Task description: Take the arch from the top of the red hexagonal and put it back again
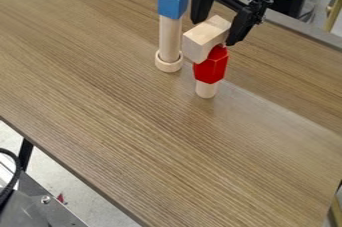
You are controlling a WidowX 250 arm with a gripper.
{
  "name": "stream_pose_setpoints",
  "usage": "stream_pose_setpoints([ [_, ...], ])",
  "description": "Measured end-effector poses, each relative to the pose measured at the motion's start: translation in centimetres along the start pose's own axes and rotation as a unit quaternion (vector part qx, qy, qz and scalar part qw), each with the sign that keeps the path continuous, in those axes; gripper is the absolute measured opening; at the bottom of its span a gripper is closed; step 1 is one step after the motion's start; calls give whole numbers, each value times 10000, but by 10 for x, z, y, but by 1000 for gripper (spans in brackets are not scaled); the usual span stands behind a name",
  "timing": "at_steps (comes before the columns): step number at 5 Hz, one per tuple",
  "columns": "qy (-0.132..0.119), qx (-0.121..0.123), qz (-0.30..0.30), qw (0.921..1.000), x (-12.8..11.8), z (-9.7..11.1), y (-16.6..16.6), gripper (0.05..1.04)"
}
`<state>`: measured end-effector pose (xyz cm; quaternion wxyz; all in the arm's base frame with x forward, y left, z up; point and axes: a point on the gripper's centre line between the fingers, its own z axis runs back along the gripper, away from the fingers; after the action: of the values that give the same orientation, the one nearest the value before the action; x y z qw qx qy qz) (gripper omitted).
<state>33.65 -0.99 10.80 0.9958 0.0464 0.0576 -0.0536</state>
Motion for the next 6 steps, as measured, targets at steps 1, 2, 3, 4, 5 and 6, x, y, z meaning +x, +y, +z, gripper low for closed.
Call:
stream_pose_setpoints([
  [1, 145, -5, -9, 9999, 0, -11, -1, 969],
  [2, 45, 68, 5, 10000, -3, -17, 1, 681],
  [3, 31, 88, 14, 10000, -3, -17, 2, 598],
  [4, -17, 68, 26, 10000, -3, -16, 5, 598],
  [5, -16, 62, -50, 10000, -6, -12, 6, 598],
  [6, -118, 171, -205, 9996, 1, 3, 5, 597],
])
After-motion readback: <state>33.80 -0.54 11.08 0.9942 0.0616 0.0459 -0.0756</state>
